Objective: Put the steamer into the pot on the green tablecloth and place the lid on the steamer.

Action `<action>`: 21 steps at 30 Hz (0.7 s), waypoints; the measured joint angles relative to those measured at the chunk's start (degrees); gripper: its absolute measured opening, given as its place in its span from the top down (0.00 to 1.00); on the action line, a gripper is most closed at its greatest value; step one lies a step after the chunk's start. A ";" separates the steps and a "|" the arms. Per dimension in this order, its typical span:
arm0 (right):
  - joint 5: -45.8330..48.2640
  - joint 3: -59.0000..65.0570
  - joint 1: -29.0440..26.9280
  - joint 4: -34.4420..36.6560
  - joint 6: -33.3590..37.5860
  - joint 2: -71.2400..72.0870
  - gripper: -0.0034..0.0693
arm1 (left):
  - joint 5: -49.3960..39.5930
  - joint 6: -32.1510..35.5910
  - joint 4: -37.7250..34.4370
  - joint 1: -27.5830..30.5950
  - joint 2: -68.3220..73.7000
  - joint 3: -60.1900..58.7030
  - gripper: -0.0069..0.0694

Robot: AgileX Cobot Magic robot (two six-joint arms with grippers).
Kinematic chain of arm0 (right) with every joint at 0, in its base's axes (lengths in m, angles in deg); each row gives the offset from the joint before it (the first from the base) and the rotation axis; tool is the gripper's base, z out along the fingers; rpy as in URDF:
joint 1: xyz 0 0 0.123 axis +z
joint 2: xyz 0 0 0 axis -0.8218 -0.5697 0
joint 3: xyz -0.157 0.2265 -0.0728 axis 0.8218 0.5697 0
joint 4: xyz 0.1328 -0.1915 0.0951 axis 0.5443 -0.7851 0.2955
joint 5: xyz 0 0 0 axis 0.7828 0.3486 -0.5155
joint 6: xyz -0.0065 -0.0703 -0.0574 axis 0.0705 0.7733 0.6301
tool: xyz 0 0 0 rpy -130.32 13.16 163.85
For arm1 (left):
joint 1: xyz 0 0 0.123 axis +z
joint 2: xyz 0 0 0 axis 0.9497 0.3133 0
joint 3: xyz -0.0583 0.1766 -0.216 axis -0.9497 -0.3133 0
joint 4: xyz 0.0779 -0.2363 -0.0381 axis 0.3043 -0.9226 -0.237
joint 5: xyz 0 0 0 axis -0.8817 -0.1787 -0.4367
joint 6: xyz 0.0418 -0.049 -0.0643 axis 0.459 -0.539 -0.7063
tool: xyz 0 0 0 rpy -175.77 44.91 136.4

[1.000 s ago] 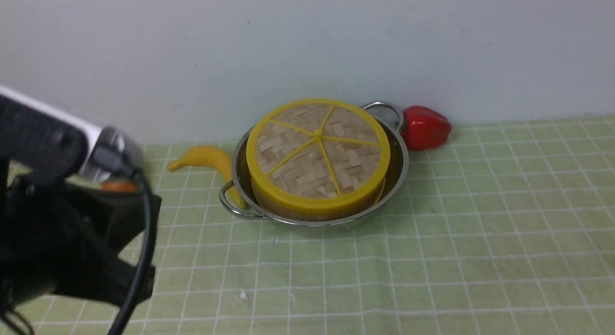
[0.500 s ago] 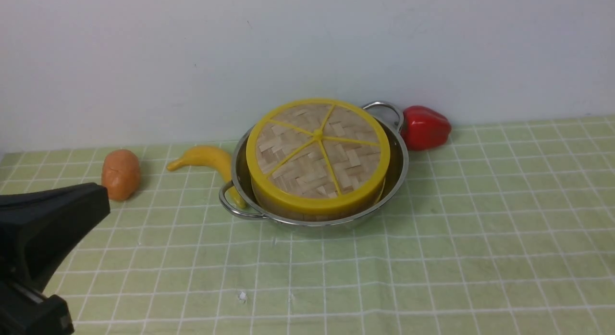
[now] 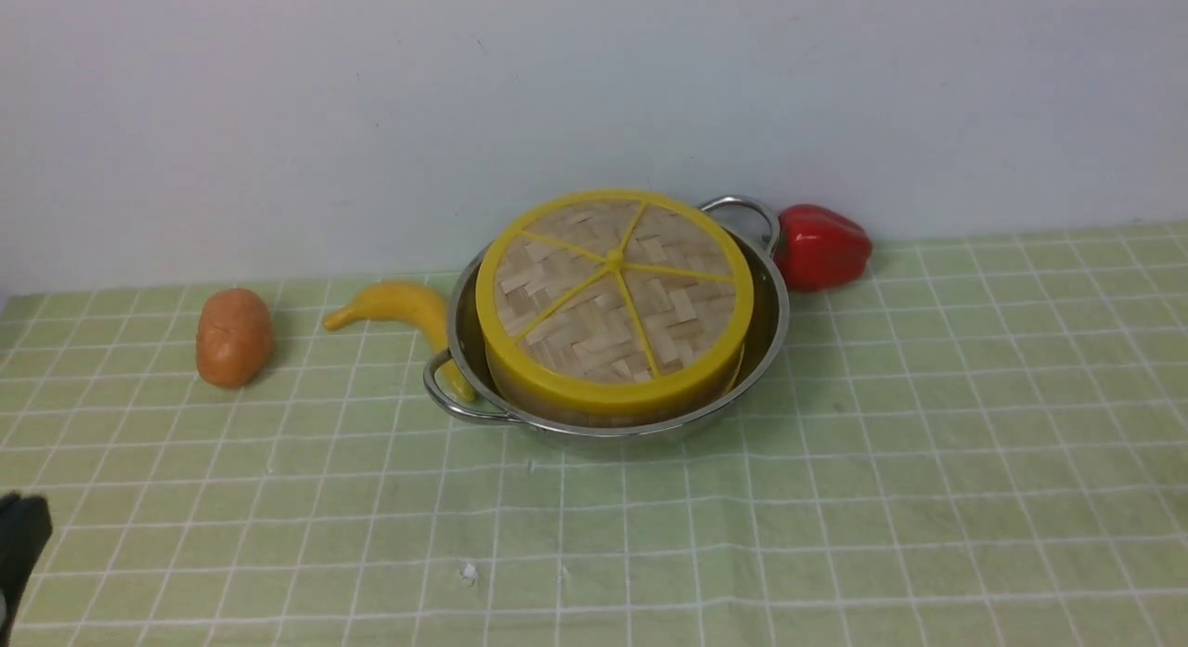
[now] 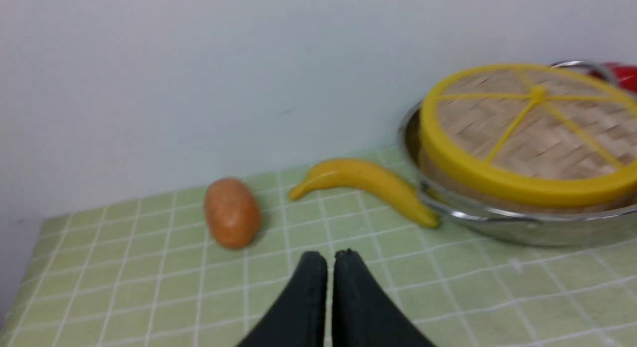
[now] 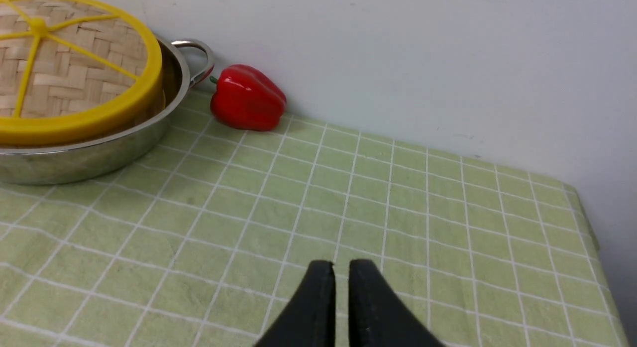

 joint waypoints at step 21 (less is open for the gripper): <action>-0.14 0.00 0.00 0.00 0.00 0.00 0.71 | 4.10 -0.53 0.12 7.40 -14.41 -15.46 0.83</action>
